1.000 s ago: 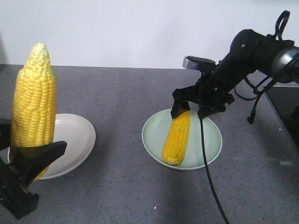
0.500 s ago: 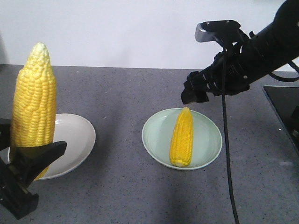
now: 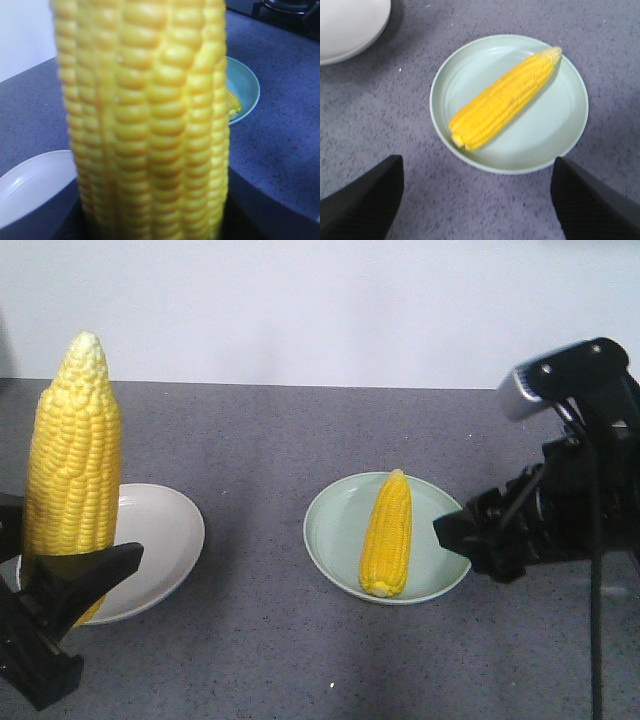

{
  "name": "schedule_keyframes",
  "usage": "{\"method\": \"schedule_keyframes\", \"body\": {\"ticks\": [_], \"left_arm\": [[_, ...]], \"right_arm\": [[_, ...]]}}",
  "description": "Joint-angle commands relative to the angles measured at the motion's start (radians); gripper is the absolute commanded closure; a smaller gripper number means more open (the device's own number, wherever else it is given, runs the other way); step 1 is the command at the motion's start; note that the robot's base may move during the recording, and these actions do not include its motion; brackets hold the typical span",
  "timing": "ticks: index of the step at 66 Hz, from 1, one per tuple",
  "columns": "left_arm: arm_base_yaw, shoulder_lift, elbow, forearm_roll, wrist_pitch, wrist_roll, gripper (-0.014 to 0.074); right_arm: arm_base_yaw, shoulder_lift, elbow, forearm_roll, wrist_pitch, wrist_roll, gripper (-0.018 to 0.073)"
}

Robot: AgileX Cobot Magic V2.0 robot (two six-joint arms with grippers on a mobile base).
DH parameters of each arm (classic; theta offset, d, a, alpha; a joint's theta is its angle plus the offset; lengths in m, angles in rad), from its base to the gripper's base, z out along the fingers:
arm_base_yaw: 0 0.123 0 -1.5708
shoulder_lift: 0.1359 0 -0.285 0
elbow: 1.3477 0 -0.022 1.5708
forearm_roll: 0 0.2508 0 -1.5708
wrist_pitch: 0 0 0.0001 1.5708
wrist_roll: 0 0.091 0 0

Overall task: Distribute corn equally
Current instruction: 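Raise the right gripper away from the green plate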

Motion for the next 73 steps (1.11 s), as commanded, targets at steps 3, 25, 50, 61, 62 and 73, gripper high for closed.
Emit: {"method": "schedule_keyframes", "body": {"ticks": [3, 25, 50, 61, 62, 73], "left_arm": [[-0.001, 0.010, -0.027, -0.006, -0.051, -0.006, 0.0228], [-0.001, 0.119, -0.073, 0.004, 0.068, -0.017, 0.0228], [0.116, 0.344, -0.312, 0.127, 0.334, -0.136, 0.0228], [0.203, 0.436, -0.386, 0.127, 0.399, -0.116, 0.0228], [0.212, 0.444, -0.396, 0.126, 0.406, -0.111, 0.0228], [0.297, 0.533, -0.465, 0.124, 0.470, -0.084, 0.0228]], "right_arm": [[0.001, -0.105, 0.045, -0.001, -0.063, -0.005, -0.0008], [0.001, -0.211, 0.086, 0.000, -0.054, -0.012, -0.0008], [0.001, -0.220, 0.086, 0.003, -0.052, -0.012, -0.0008], [0.001, -0.220, 0.086, 0.003, -0.052, -0.012, -0.0008], [0.001, -0.220, 0.086, 0.003, -0.052, -0.012, -0.0008], [0.001, -0.220, 0.086, 0.003, -0.052, -0.012, -0.0008]]}}
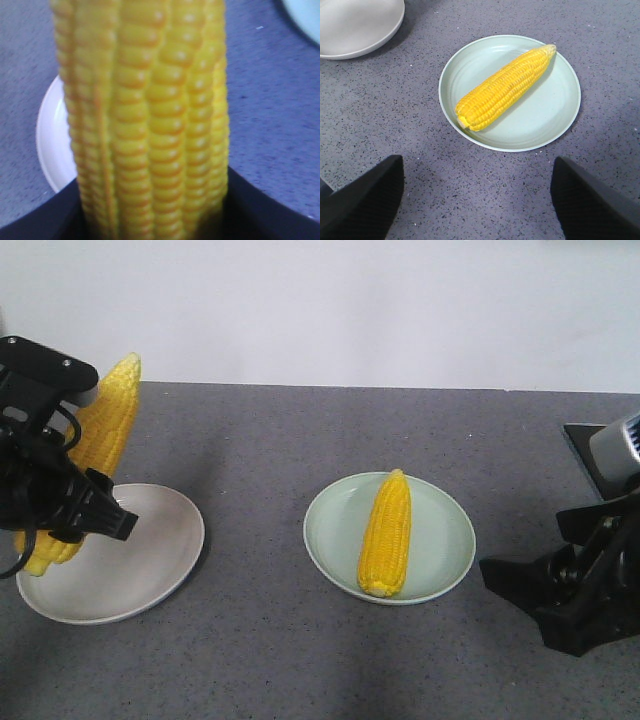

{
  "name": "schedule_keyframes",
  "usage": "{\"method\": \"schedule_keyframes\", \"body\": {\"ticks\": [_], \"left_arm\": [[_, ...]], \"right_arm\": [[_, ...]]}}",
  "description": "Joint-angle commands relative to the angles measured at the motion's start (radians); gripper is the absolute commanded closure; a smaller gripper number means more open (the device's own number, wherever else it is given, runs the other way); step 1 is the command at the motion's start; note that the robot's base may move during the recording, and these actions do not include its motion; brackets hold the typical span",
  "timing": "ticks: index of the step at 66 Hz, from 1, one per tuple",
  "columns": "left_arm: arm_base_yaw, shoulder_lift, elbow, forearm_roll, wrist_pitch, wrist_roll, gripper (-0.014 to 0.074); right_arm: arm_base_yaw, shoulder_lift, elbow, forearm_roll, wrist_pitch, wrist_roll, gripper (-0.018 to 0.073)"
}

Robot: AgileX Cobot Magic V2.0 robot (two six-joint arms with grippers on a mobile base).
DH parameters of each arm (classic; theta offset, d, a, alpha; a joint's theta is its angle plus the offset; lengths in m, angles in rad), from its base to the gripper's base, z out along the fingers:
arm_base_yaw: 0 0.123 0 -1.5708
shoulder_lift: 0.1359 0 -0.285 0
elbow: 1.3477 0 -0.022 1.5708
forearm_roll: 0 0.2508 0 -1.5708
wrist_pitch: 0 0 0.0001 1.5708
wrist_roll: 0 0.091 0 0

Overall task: Distribute corn equally
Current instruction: 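Lower the left gripper's cob onto the white plate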

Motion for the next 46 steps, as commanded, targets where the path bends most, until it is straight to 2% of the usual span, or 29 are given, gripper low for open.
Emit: {"method": "schedule_keyframes", "body": {"ticks": [1, 12, 21, 37, 46], "left_arm": [[0.052, 0.034, -0.076, 0.012, 0.008, 0.016, 0.0228], [0.121, 0.123, -0.139, 0.012, 0.104, 0.021, 0.0228], [0.153, 0.181, -0.149, 0.009, 0.117, 0.021, 0.0228], [0.170, 0.272, -0.149, -0.017, 0.106, 0.022, 0.0228], [0.170, 0.312, -0.149, -0.058, 0.067, 0.023, 0.0228]], "right_arm": [[0.001, -0.010, -0.027, 0.004, -0.056, -0.010, -0.0008], [0.001, -0.010, -0.027, 0.004, -0.056, -0.010, -0.0008], [0.001, -0.010, -0.027, 0.004, -0.056, -0.010, -0.0008], [0.001, -0.010, -0.027, 0.004, -0.056, -0.010, -0.0008], [0.001, -0.010, -0.027, 0.004, -0.056, -0.010, -0.0008]]}}
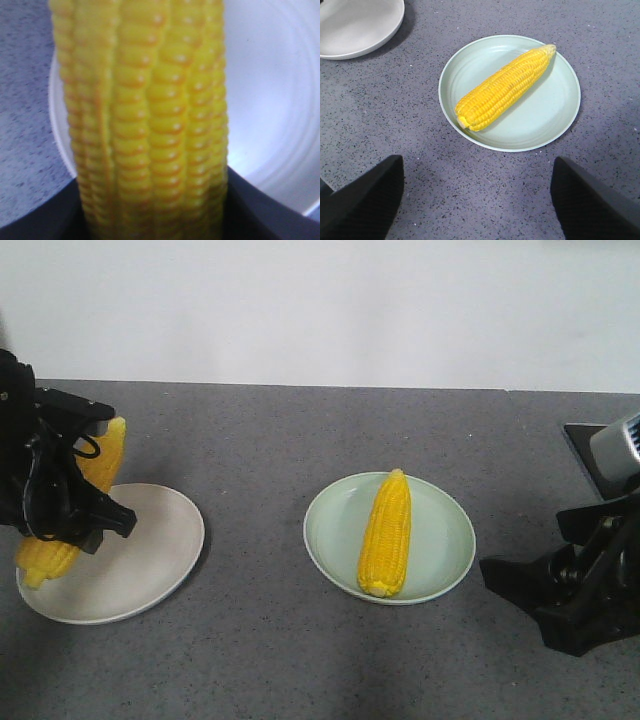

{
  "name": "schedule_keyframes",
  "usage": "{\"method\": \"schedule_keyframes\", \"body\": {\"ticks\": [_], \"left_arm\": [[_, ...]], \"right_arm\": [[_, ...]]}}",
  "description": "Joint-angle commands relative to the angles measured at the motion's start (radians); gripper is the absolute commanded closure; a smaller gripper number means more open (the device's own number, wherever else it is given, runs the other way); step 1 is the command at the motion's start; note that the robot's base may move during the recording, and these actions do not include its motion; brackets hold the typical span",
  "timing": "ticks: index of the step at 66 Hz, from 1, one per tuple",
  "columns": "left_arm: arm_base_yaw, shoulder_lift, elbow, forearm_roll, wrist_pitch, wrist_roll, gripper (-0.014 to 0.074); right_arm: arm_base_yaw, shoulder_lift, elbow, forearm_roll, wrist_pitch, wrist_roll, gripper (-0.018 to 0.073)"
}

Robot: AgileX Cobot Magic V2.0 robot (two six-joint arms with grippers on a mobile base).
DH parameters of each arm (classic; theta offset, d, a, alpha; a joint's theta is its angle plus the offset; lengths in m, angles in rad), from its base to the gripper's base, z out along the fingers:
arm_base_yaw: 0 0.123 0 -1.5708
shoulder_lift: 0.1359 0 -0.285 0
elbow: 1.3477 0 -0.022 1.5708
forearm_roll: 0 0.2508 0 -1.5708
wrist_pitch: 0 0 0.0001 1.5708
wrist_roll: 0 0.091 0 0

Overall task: Distribute corn equally
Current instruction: 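Lower the left gripper's cob onto the white plate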

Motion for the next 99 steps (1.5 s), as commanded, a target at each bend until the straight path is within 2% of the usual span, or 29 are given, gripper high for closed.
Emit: {"method": "schedule_keyframes", "body": {"ticks": [1, 29, 55, 72, 99], "left_arm": [[0.000, -0.011, -0.033, -0.026, -0.053, 0.001, 0.0228], [0.000, 0.087, -0.033, -0.042, -0.110, 0.001, 0.0223], [-0.003, 0.105, -0.031, -0.042, -0.123, 0.001, 0.0029], [-0.010, 0.045, -0.029, -0.060, -0.135, 0.025, 0.0017], [-0.190, -0.193, -0.027, -0.066, -0.221, 0.028, 0.0017]], "right_arm": [[0.001, -0.010, -0.027, 0.004, -0.056, -0.010, -0.0008], [0.001, -0.010, -0.027, 0.004, -0.056, -0.010, -0.0008], [0.001, -0.010, -0.027, 0.004, -0.055, -0.010, -0.0008], [0.001, -0.010, -0.027, 0.004, -0.055, -0.010, -0.0008], [0.001, -0.010, -0.027, 0.004, -0.055, -0.010, -0.0008]]}}
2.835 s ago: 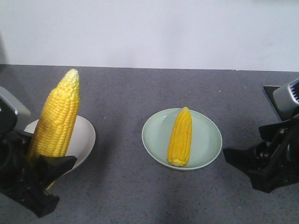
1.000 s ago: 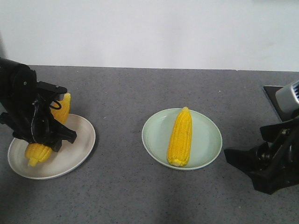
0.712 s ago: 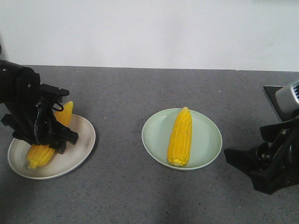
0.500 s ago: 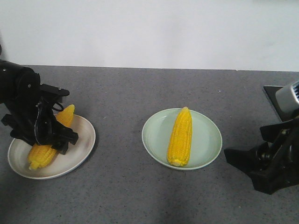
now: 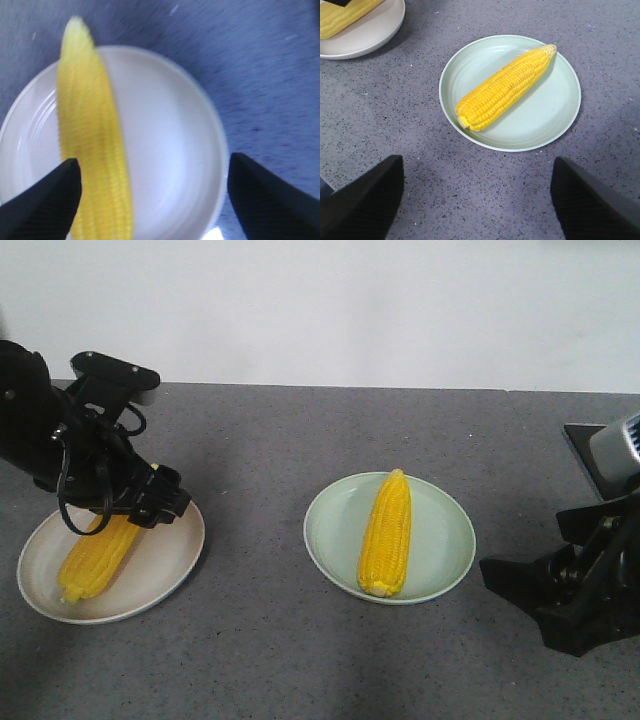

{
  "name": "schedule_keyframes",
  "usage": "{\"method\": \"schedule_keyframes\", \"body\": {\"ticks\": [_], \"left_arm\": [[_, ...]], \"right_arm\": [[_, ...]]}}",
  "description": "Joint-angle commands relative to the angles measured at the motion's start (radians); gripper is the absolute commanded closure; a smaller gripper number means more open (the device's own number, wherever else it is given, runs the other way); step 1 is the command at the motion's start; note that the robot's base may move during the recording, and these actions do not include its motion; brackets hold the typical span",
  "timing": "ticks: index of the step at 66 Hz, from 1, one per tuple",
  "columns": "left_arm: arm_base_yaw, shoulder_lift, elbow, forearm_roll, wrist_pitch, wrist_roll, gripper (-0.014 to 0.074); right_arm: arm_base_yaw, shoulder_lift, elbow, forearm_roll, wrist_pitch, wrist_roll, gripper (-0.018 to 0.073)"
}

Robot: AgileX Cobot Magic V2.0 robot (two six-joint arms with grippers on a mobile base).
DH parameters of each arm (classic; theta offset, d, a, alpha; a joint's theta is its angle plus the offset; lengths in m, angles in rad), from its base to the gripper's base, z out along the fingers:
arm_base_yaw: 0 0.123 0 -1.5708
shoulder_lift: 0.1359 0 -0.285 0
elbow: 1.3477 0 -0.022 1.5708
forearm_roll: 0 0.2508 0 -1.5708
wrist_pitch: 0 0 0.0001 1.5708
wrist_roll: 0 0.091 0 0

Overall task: Distribute corn equally
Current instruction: 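Open the left gripper and lift it off the cob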

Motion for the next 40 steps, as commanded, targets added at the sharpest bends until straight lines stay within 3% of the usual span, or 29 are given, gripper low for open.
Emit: {"method": "schedule_keyframes", "body": {"ticks": [1, 15, 26, 40], "left_arm": [[-0.049, -0.095, -0.027, 0.000, -0.054, 0.000, 0.0017], [-0.141, -0.198, -0.020, 0.000, -0.071, 0.000, 0.0022], [-0.196, -0.316, 0.108, -0.036, -0.213, -0.011, 0.0022], [-0.215, -0.476, 0.303, -0.070, -0.348, 0.019, 0.0022]], "right_arm": [[0.001, -0.010, -0.027, 0.004, -0.055, -0.010, -0.0008], [0.001, -0.010, -0.027, 0.004, -0.055, -0.010, -0.0008], [0.001, -0.010, -0.027, 0.004, -0.055, -0.010, -0.0008], [0.001, -0.010, -0.027, 0.004, -0.055, -0.010, -0.0008]]}}
